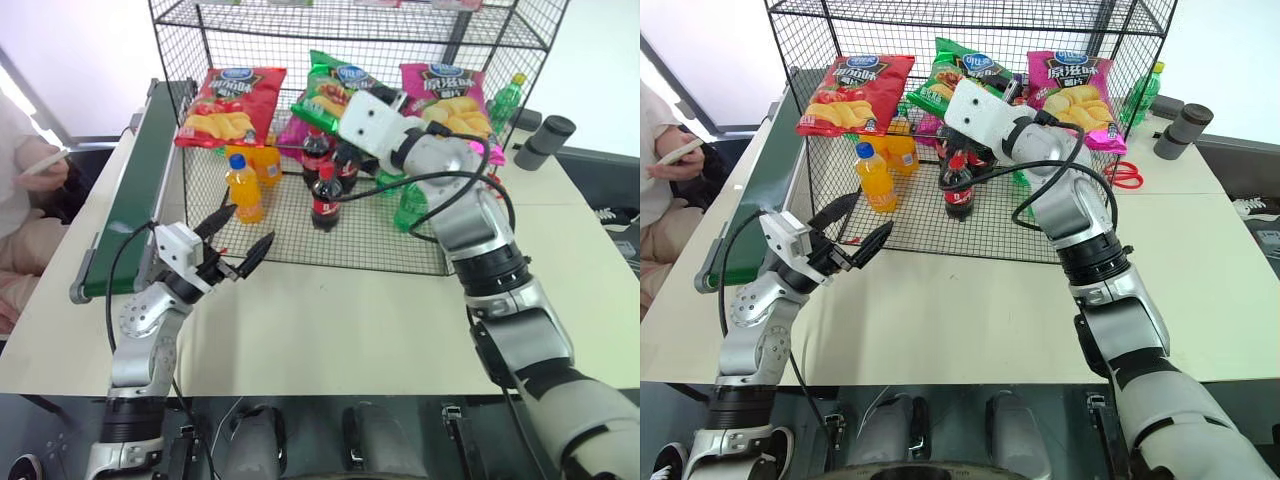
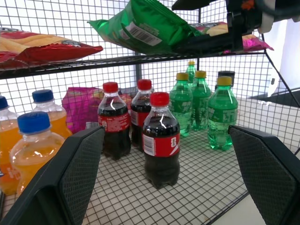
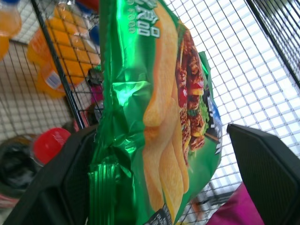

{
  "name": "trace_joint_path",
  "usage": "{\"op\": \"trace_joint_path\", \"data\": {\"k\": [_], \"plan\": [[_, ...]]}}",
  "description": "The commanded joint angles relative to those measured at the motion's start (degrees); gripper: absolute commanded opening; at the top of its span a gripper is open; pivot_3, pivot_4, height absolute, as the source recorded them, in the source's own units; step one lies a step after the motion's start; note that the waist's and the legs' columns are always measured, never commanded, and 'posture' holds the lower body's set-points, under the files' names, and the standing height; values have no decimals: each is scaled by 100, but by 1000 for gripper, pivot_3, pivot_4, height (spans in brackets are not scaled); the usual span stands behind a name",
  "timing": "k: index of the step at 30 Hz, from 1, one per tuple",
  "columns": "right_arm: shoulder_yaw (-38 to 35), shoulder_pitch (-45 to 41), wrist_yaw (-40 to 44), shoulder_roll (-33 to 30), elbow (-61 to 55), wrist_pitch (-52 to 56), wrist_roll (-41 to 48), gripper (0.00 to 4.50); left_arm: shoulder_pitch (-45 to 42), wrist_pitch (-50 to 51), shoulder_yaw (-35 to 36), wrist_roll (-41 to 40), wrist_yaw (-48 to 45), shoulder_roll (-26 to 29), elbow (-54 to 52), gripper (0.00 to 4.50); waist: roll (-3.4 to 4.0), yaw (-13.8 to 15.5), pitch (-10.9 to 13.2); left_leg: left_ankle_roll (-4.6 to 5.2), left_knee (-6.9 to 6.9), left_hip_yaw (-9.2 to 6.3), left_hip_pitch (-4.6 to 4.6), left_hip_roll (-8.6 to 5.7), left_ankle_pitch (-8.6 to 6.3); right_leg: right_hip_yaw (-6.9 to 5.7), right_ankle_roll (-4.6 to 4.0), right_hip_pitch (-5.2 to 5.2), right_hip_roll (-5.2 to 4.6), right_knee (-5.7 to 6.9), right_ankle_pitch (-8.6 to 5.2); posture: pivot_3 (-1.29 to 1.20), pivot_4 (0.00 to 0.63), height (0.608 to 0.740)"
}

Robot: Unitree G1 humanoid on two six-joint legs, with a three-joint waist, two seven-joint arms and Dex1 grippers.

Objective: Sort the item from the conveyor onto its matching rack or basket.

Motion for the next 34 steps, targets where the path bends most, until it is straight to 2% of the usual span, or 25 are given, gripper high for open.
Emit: {"op": "trace_joint_path", "data": {"k": [1, 5, 10, 14, 17, 21, 23, 25, 29, 34], "plan": [[-458, 27, 98, 218, -420, 382, 660, 4285, 10, -140, -19, -1, 3, -9, -76, 4500, 0, 1, 0, 0, 0, 0, 0, 0, 0, 0, 0, 0, 0, 0, 0, 0, 150, 740], [-912, 140, 214, 500, -719, 997, 1465, 4285, 3, -175, -57, 49, -27, 9, -65, 4500, 0, 2, 0, 0, -1, -2, 0, 0, 0, -1, 0, 1, 0, 0, 0, 0, 150, 740], [-1123, 288, 405, 377, -1315, 1244, 2078, 4285, 52, -183, -30, 22, -68, 44, -93, 4500, 0, 11, 0, 2, -1, -6, -1, 0, -1, -1, 0, 0, -2, -1, 0, 0, 150, 740], [-2077, 783, 1254, 207, -2401, 1864, 3857, 4285, 219, -26, 146, -197, -287, 295, -175, 4500, 0, 32, 0, 5, -3, -16, -2, 0, -3, -6, 0, 4, -2, -6, 0, 0, 150, 740], [-2783, 1849, 2010, -286, -3314, 2690, 5345, 4285, 474, 499, 449, -744, -465, 631, -384, 4500, -5, 43, -2, 8, -6, -26, -4, 1, -5, -11, 0, 9, -9, -12, 0, 0, 150, 740], [-2821, 4049, 2772, -1187, -4066, 2282, 5583, 4285, 816, 1116, 801, -1220, -366, 940, -662, 4500, -3, 37, -1, 17, -10, -43, -2, 11, -11, -19, 0, 28, -20, -31, -1, 0, 150, 740], [-2969, 5173, 3235, -1542, -3996, 1752, 5498, 4285, 1035, 1552, 932, -1349, -211, 1113, -821, 4500, 7, 26, 3, 20, -10, -37, 1, 1, -12, -16, 0, 25, -26, -28, -1, 0, 150, 740], [-3068, 5828, 3474, -1785, -3832, 1219, 5359, 4285, 1240, 1785, 1016, -1317, -181, 1310, -898, 4500, 7, -7, 3, 20, -9, -38, 12, 0, -13, -13, 0, 34, -22, -26, -1, 0, 150, 740], [-3418, 6346, 3424, -1790, -3450, 877, 5605, 4285, 1515, 1862, 1227, -1259, -441, 1689, -799, 4500, 5, -83, 4, 15, -4, -42, 26, -4, -10, -7, -7, 37, -5, -16, -3, 0, 150, 740], [-3295, 6480, 3269, -1774, -3118, 382, 5472, 4285, 1347, 1696, 1280, -1034, -618, 1919, -380, 4500, 5, -60, 3, 14, -4, -44, 28, -5, -9, -7, -23, 38, -9, -15, -11, 0, 150, 740]]}}
